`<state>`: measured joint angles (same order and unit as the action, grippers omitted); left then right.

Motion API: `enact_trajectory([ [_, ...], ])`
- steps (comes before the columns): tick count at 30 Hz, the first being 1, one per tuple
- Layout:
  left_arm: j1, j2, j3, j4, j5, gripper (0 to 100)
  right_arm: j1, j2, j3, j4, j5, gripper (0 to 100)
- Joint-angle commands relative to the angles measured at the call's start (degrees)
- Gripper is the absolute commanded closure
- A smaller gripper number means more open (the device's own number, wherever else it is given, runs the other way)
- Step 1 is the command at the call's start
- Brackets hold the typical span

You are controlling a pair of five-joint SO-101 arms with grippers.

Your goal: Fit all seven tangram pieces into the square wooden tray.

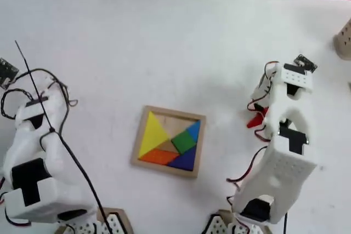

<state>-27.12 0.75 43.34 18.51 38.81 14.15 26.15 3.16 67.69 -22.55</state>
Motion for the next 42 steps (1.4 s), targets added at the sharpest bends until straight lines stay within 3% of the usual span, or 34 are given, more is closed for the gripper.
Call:
enact_trajectory([
  [1, 0.7, -0.3, -0.6, -1.6, -0.6, 98, -2.1, 0.0, -1.5, 0.2, 3.7, 70.0],
  [8, 1.5, -0.3, -0.6, -1.6, -0.6, 98, -2.1, 0.0, -1.8, -0.3, 4.9, 72.4],
  [13, 2.9, -0.3, -0.5, -1.6, -0.6, 98, -1.7, 0.0, -1.9, -1.5, 5.0, 98.4],
  [16, 2.8, -0.3, -0.5, -1.6, -0.6, 98, -1.5, 0.0, -1.8, -1.9, 5.0, 94.9],
  [25, 2.6, -0.3, -0.4, -1.5, -0.6, 98, 0.0, -0.5, -1.8, 0.5, 5.5, 98.2],
  [31, 2.9, -0.3, -0.4, -1.6, -0.7, 98, 1.4, -0.5, -1.8, 1.7, 13.4, 98.2],
  [42, 6.2, -0.7, 1.6, -1.6, -10.5, 98, 1.6, -0.6, -1.8, 3.6, 13.5, 98.2],
])
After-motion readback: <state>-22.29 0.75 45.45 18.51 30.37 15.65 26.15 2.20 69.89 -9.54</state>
